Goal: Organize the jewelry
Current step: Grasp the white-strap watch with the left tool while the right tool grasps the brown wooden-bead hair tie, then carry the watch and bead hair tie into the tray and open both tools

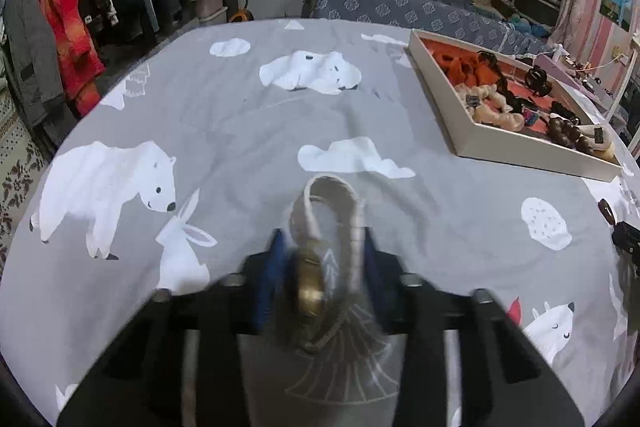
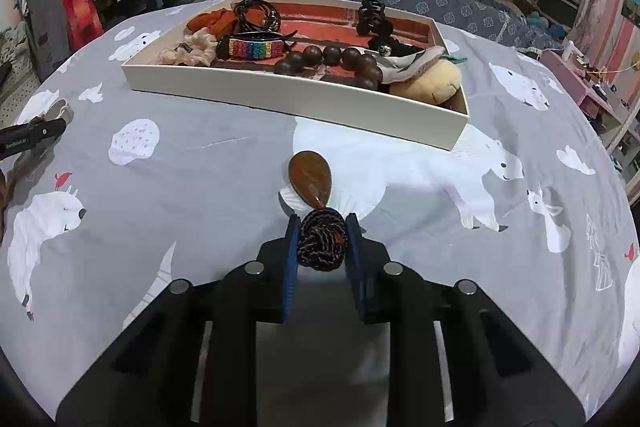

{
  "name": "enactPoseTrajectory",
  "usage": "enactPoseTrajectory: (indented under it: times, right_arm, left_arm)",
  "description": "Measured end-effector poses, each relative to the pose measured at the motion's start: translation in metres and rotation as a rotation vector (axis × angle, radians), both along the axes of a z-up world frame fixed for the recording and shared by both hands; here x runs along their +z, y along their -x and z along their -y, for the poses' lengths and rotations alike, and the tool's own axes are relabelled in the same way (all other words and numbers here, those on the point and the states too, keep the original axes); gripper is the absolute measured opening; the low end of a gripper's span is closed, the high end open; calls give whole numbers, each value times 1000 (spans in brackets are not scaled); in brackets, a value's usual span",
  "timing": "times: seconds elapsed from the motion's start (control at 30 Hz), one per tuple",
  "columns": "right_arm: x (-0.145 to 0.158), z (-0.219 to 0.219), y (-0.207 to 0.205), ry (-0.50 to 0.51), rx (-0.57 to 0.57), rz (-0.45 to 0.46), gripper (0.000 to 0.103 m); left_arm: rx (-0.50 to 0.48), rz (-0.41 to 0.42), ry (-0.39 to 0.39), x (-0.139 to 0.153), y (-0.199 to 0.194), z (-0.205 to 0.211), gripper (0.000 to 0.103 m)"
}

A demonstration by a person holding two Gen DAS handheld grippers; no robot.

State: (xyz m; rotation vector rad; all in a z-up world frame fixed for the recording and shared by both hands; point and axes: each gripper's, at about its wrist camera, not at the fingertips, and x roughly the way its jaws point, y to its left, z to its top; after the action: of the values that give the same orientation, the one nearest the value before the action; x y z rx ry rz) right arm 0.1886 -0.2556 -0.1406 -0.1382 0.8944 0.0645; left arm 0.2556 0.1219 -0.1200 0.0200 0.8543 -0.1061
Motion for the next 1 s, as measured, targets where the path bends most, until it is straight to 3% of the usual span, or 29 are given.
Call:
enactPoseTrajectory:
  times: [0.43, 0.77, 1.0]
  right_arm:
    - [25, 13, 25, -104, -13, 100, 22]
    - [68, 29, 57, -134, -33, 230, 21]
    - [104, 40, 69, -141, -50, 317, 21]
  left_arm:
    - [-41, 102, -14, 32, 38, 14, 18]
    - [-73, 167, -29, 66, 56, 42, 18]
    - [-97, 250, -22, 107, 58, 62, 18]
